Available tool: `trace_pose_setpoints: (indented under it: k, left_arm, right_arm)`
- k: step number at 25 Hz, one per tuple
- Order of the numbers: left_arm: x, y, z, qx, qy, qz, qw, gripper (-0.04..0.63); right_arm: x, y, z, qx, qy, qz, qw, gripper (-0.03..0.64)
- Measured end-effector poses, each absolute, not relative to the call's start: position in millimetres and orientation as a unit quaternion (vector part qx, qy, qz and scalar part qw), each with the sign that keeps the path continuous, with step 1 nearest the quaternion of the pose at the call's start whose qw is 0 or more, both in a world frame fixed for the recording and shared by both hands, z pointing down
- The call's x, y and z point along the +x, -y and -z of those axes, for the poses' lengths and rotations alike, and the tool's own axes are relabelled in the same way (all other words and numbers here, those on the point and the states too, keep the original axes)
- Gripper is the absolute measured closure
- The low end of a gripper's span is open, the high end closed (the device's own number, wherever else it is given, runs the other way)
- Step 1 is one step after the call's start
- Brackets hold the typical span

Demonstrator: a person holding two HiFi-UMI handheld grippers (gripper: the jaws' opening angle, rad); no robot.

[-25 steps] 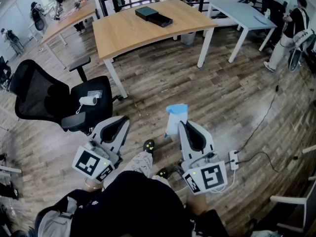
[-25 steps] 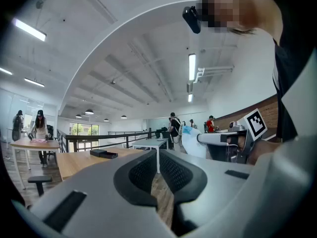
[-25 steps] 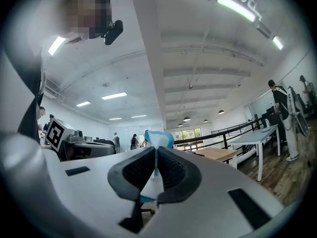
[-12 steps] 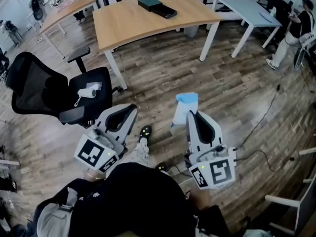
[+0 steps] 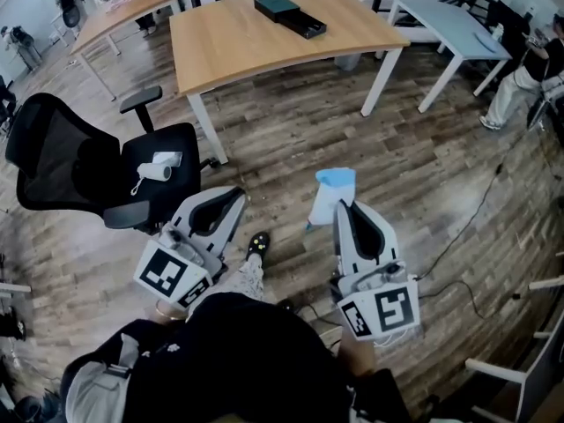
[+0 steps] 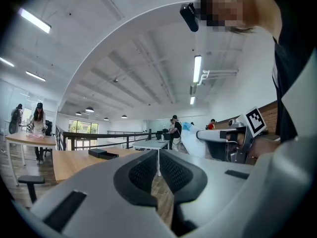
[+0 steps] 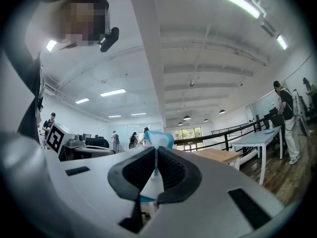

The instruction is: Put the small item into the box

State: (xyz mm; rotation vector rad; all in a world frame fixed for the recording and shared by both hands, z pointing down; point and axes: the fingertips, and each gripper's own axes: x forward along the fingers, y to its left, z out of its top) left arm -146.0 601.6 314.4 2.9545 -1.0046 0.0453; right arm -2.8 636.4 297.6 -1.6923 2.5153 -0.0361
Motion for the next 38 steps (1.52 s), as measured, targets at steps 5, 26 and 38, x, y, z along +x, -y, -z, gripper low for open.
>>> trace_pose_setpoints:
  k: [5, 26, 38]
  left_arm:
    - [-135.9, -563.9, -311.9, 0.950, 0.310, -0.012, 0.011, 0.569]
    - [-141.0, -388.8, -301.6, 0.962, 0.274, 0.009, 0.015, 0.569]
    - [-162.3, -325.5, -304.5, 0.969, 0.247, 0.015, 0.013, 0.569]
  right_arm:
    - [5.5, -601.3, -294.6, -0.566, -0.823, 0.011, 0.049, 0.586]
    - [-4.5, -437.8, -273.3, -0.597, -0.802, -0.006, 0.027, 0.586]
    - [-25.7, -375.3, -267.6, -0.614, -0.789, -0.020, 0.022, 0.586]
